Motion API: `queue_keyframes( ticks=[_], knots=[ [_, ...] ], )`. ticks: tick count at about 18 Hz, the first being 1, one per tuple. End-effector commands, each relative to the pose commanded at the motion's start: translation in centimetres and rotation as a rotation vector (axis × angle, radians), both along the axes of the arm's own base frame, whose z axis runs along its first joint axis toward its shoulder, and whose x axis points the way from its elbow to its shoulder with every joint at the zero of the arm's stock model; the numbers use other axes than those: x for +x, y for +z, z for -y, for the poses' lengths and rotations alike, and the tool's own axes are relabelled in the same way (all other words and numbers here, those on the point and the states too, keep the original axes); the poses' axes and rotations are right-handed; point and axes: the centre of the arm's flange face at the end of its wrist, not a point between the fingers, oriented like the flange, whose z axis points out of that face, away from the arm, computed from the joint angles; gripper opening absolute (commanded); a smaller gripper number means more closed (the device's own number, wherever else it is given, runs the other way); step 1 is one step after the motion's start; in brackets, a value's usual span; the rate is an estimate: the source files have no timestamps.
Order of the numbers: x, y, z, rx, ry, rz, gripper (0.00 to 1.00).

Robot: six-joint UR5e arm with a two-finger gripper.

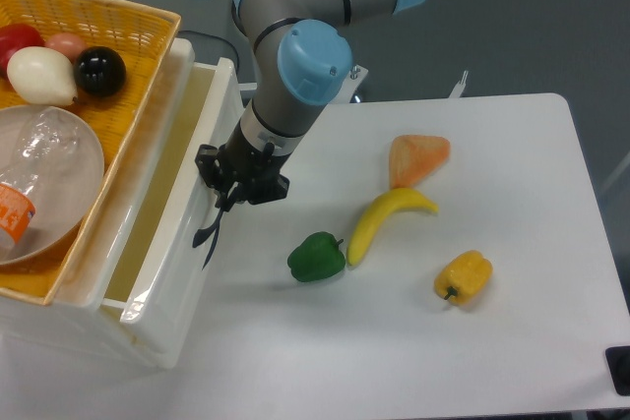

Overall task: Slide the top white drawer open
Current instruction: 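Pull the upper drawer outward by its handle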

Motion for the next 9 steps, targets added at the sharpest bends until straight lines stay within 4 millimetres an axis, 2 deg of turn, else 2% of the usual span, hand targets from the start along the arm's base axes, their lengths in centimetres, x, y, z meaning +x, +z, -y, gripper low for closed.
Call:
queue_keyframes(
  ticks=[9],
  knots=[
    [-1.2,-0.1,0.0,0.003,0.012,-0.003,0.18]
  ],
)
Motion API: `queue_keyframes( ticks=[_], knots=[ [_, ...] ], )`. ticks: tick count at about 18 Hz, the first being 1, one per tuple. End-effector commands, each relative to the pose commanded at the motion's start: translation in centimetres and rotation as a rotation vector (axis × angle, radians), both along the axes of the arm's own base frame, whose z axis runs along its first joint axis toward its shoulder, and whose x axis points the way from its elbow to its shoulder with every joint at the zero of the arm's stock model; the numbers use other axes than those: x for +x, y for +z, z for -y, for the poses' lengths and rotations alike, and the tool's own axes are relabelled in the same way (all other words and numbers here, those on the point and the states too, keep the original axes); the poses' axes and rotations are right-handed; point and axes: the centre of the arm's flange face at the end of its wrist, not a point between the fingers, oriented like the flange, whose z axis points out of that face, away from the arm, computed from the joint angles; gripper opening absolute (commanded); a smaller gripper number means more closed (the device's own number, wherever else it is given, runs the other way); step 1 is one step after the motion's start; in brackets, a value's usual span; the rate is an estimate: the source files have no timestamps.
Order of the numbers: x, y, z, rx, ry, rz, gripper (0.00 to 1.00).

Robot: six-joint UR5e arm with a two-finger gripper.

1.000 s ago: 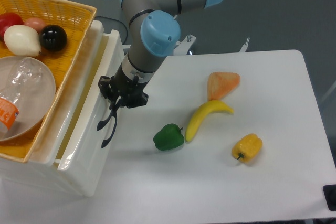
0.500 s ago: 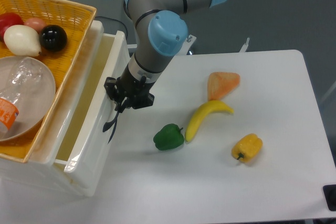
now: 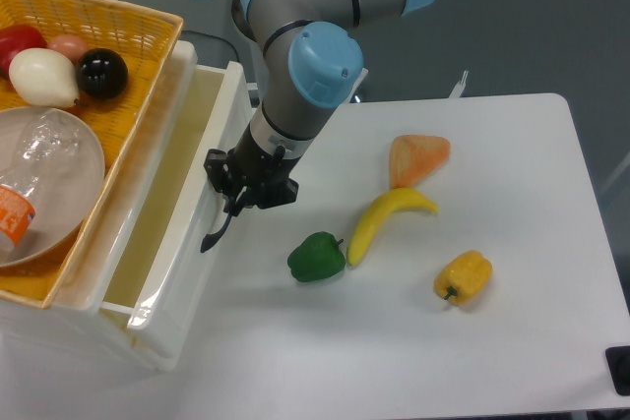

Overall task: Slide the top white drawer open
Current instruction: 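Pull the upper drawer outward by its handle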

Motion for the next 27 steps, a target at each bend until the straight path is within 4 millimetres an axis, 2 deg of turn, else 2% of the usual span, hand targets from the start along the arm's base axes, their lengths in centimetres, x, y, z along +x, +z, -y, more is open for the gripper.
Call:
queue_keyframes(
  ticks=[16,27],
  knots=[
    [-1.7,-0.6,0.1,0.008,0.021,-0.011,0.18],
    [-3.6,-1.0,1.1,0.018,0.013,-0.023,0.18]
  ],
)
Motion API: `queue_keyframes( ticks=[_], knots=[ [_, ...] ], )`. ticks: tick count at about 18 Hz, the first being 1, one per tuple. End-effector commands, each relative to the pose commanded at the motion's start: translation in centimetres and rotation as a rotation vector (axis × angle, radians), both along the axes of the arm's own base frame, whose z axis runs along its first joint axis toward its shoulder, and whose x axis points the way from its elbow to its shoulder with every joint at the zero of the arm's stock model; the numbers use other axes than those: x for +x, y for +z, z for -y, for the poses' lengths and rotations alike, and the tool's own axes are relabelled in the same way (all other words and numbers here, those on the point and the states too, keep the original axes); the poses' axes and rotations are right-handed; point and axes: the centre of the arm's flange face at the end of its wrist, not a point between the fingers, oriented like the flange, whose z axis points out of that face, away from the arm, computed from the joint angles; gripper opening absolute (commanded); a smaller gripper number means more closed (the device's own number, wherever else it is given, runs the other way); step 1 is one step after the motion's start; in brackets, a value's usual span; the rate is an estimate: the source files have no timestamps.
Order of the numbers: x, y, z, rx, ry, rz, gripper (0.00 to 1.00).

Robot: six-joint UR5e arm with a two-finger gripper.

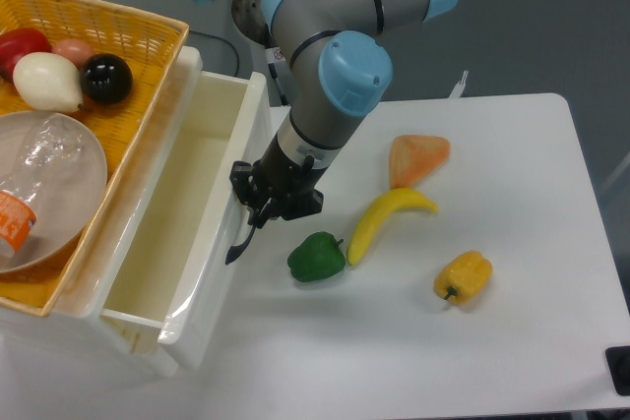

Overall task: Slide the top white drawer open
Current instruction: 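Pull the upper drawer outward by its handle, then continue pulling the drawer fully open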

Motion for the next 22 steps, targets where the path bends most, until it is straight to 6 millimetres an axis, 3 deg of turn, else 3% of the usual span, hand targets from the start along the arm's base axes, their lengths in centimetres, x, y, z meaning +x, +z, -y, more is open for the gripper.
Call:
queue_keyframes(
  ticks=[22],
  knots=[
    [-3.1,-0.2,1.3,0.016,0.001,-0.017,0.18]
  ],
)
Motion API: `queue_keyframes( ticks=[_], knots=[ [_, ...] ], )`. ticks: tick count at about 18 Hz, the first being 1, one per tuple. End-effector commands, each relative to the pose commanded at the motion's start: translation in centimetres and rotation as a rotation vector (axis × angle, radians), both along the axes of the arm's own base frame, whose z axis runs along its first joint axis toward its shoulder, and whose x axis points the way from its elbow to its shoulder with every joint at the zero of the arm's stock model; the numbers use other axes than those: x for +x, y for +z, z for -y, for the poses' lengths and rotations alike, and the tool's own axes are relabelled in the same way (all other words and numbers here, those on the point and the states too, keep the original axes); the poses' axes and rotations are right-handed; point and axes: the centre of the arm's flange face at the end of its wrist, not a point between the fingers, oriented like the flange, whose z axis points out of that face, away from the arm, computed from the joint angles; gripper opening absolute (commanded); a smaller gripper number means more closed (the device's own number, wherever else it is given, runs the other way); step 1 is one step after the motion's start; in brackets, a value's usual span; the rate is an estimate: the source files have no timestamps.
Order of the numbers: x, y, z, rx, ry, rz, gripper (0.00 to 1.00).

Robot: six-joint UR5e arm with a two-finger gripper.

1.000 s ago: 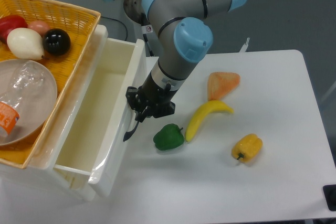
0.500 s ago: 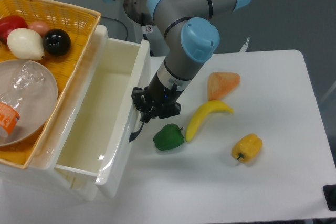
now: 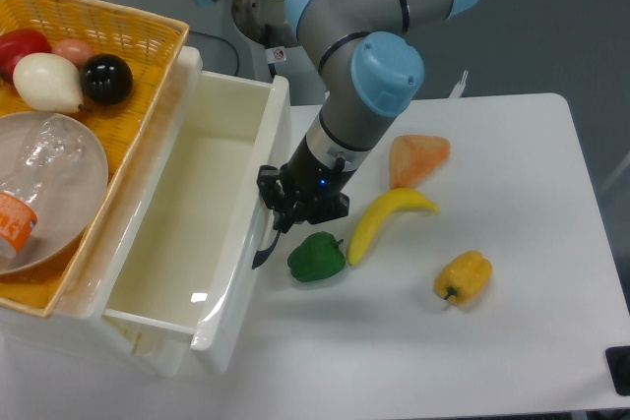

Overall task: Slide the top white drawer open
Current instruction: 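Continue pulling the drawer fully open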

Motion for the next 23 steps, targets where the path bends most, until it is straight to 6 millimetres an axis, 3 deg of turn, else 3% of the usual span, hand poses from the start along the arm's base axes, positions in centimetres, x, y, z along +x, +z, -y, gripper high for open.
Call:
queue_keyframes(
  ticks=[23],
  knots=[
    [-2.5,-0.5,1.4,0.007,0.019,0.002,0.18]
  ],
)
